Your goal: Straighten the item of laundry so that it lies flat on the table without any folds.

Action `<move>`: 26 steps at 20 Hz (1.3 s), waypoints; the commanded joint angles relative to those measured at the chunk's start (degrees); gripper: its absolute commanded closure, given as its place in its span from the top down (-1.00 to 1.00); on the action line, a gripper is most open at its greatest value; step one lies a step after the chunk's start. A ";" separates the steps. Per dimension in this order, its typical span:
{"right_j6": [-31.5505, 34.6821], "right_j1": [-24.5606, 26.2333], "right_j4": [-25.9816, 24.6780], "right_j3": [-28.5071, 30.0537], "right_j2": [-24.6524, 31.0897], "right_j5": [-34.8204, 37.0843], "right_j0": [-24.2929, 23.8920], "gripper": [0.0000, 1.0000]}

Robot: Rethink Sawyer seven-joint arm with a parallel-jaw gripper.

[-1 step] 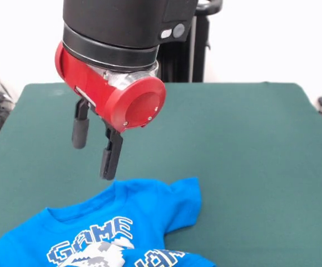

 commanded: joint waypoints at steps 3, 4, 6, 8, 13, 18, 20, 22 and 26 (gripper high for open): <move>0.75 0.67 0.20 15.64 3.34 -5.44 1.58 1.00; 0.72 0.77 0.33 15.77 3.51 -5.67 1.50 1.00; 0.91 0.82 0.50 16.68 3.76 -6.83 1.49 1.00; 1.12 0.87 0.37 17.96 3.72 -8.37 1.62 1.00; 1.27 1.00 0.92 21.83 4.51 -11.36 1.36 1.00; 0.34 0.17 2.25 25.45 5.76 -11.80 1.05 1.00; -0.71 -0.52 3.10 27.00 6.56 -11.32 0.70 1.00; -1.64 -1.08 4.12 28.63 7.44 -10.55 0.24 1.00; -1.64 -2.06 4.68 31.81 7.72 -11.41 0.10 1.00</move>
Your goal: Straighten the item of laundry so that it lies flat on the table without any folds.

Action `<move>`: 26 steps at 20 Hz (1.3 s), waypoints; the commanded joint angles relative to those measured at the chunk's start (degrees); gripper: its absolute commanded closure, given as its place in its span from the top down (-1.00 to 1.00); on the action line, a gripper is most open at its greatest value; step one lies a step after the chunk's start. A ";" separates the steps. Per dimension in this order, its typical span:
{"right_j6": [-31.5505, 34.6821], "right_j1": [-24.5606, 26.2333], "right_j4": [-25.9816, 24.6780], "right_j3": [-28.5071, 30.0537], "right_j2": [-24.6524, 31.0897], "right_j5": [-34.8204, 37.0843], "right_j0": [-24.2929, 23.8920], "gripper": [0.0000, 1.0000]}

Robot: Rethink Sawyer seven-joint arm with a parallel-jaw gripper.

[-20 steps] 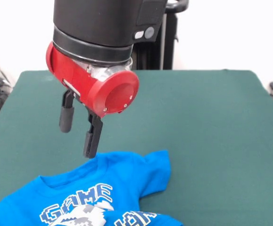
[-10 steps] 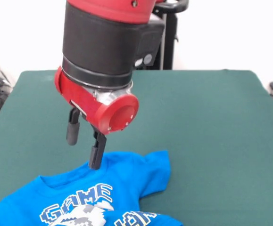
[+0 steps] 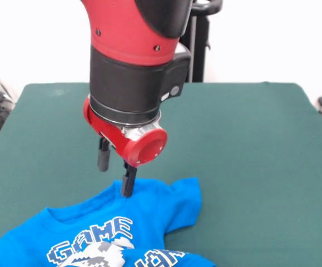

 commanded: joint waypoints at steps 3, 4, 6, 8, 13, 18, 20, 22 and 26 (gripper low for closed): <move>-1.44 -1.65 3.20 17.90 7.34 -3.02 0.55 1.00; -1.39 -1.84 3.21 18.74 7.43 -3.74 0.54 1.00; -0.66 -1.84 3.14 20.18 7.56 -5.66 0.54 1.00; 0.27 -1.37 2.41 21.10 7.30 -9.07 0.68 1.00; 0.75 1.11 0.70 20.44 6.89 -14.79 0.59 1.00; 2.10 1.41 -0.28 21.14 5.70 -19.97 1.20 1.00; 2.36 1.59 0.10 21.02 5.63 -20.55 1.28 1.00; 2.27 1.77 0.47 20.74 5.65 -20.41 1.37 1.00; 2.97 2.00 1.36 20.75 5.32 -18.75 1.82 1.00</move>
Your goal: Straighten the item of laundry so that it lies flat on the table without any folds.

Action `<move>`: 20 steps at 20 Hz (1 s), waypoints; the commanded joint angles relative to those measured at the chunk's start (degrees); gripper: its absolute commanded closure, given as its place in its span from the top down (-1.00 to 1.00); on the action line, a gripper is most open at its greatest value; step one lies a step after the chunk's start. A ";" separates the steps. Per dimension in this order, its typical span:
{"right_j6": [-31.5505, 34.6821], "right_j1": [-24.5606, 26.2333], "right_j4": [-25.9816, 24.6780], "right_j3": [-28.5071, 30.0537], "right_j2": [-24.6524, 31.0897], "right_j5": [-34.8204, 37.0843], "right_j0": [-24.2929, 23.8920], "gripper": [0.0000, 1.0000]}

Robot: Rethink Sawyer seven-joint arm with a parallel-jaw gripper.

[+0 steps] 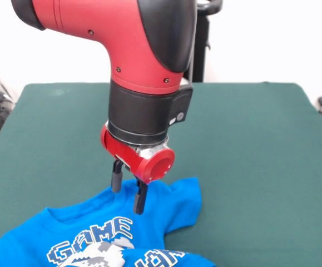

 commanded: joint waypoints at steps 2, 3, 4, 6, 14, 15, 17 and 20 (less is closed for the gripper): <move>3.77 2.92 1.43 8.94 4.70 1.40 1.86 1.00; 4.11 2.83 1.53 9.28 4.50 1.74 2.00 1.00; 4.46 2.73 2.08 9.74 4.66 2.55 1.84 1.00; 5.76 2.68 2.85 10.13 4.13 4.55 2.13 1.00; 8.75 2.74 3.59 9.79 1.86 7.40 3.96 1.00; 9.06 2.82 3.56 9.63 1.60 7.38 4.20 1.00; 10.01 3.00 3.65 9.28 0.88 8.12 4.83 1.00; 12.04 3.66 3.66 7.97 -1.49 11.14 6.42 1.00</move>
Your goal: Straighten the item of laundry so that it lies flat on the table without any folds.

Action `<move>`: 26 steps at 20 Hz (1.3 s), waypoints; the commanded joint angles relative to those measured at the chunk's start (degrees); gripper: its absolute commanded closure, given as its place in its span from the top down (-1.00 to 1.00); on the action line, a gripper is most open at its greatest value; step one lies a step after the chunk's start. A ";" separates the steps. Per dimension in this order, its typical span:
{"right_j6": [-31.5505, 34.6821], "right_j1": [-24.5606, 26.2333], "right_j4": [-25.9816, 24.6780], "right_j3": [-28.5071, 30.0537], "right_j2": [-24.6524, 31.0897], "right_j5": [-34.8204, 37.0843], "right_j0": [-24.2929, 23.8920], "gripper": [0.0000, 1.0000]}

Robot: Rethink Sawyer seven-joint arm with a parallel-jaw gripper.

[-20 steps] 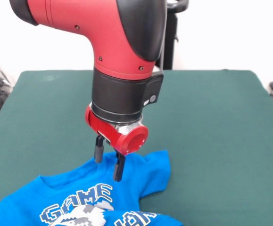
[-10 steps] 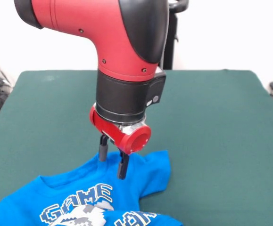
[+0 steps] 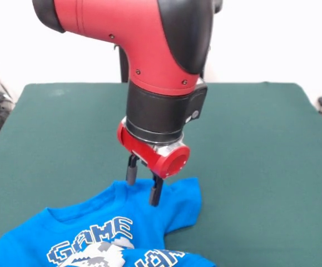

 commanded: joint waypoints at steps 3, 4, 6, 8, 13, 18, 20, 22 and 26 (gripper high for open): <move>13.71 4.26 2.86 5.26 -1.90 12.08 5.13 1.00; 14.14 4.54 2.84 4.73 -2.47 12.66 5.46 1.00; 15.09 4.83 3.40 4.47 -3.14 13.57 5.80 1.00; 15.90 5.01 4.11 4.85 -3.32 13.83 5.76 1.00; 15.16 5.58 4.77 6.53 -3.58 10.07 5.25 1.00; 17.91 6.74 3.94 6.88 -5.88 4.65 6.39 1.00; 20.28 7.51 3.57 6.56 -7.66 2.17 7.45 1.00; 21.73 8.41 3.71 5.79 -9.21 1.21 8.41 1.00; 20.86 9.45 4.91 5.36 -9.64 0.12 8.62 1.00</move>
